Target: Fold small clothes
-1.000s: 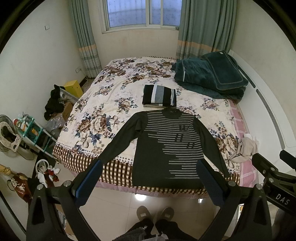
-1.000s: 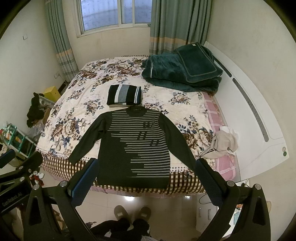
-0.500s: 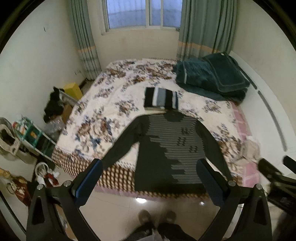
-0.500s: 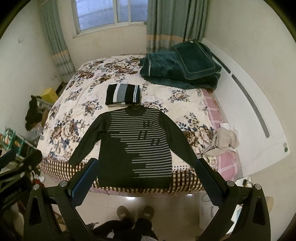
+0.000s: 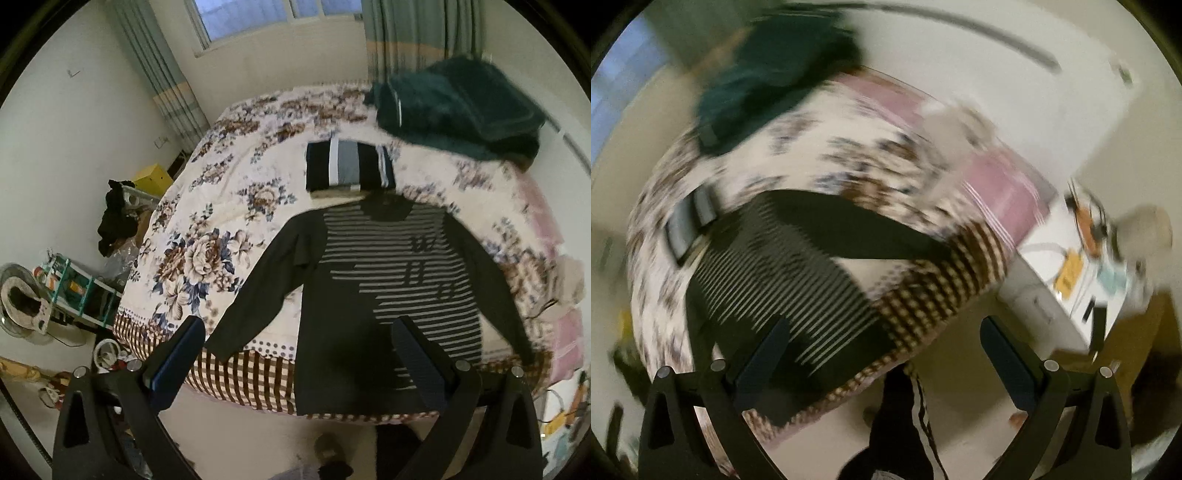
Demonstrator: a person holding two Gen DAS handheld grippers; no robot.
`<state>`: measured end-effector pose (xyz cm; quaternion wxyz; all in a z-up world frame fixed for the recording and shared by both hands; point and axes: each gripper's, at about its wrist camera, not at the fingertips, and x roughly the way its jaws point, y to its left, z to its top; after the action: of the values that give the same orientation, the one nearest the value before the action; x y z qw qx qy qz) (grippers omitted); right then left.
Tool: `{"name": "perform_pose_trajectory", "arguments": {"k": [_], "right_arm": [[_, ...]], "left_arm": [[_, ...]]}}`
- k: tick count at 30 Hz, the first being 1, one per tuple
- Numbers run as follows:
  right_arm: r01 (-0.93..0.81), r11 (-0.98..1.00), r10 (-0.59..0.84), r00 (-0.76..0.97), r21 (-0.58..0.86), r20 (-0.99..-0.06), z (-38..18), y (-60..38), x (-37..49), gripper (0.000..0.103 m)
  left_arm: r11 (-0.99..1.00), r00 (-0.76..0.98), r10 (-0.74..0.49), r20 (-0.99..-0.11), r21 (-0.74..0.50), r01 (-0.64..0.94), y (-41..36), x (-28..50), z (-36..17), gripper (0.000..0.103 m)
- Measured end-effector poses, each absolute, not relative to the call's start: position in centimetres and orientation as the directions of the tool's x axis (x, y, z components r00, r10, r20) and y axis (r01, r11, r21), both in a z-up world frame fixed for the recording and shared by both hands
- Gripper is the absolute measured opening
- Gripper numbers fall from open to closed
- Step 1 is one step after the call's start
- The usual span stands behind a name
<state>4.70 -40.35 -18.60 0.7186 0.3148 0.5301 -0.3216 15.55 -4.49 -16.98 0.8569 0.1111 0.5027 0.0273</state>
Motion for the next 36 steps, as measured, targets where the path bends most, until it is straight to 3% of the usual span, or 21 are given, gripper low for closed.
{"name": "perform_pose_trajectory", "arguments": {"k": [7, 12, 18, 20, 25, 30, 33, 36], "right_arm": [[0.872, 0.481, 0.002, 0.103, 0.091, -0.995, -37.3, -54.2, 6.5, 0.103], [0.797, 0.604, 0.041, -0.026, 0.004, -0.999, -49.4, -55.0, 12.5, 0.103], [0.716, 0.695, 0.026, -0.110, -0.061, -0.994, -59.6, -55.2, 19.2, 0.101], [0.710, 0.684, -0.076, -0.158, -0.167, -0.985, -60.7, -57.1, 19.5, 0.092], [0.794, 0.460, -0.296, -0.284, -0.397, -0.912, -59.5, -65.5, 14.9, 0.092], [0.883, 0.465, -0.050, -0.042, -0.061, -0.998, -57.6, -64.9, 11.6, 0.093], [0.752, 0.659, 0.040, -0.040, -0.003, -0.998, -59.4, -58.6, 14.6, 0.093], [0.628, 0.776, 0.003, -0.093, -0.057, -0.996, -62.8, -53.7, 17.5, 0.093]], "left_arm": [[0.930, 0.423, 0.289, -0.859, 0.357, 0.090, -9.5, 21.4, -25.6, 0.103], [0.908, 0.347, 0.337, -0.875, 0.399, 0.125, -13.2, 25.0, -33.3, 0.103], [0.892, 0.327, 0.331, -0.885, 0.407, 0.199, -17.9, 28.0, -41.2, 0.103], [0.891, 0.321, 0.319, -0.891, 0.398, 0.220, -19.2, 28.8, -43.3, 0.103], [0.901, 0.296, 0.293, -0.909, 0.367, 0.233, -20.6, 29.9, -47.8, 0.103], [0.903, 0.244, 0.306, -0.920, 0.362, 0.233, -20.6, 29.4, -51.0, 0.103], [0.892, 0.232, 0.327, -0.916, 0.380, 0.243, -20.6, 29.0, -52.0, 0.103], [0.884, 0.245, 0.339, -0.909, 0.396, 0.248, -20.8, 28.9, -52.3, 0.103]]}}
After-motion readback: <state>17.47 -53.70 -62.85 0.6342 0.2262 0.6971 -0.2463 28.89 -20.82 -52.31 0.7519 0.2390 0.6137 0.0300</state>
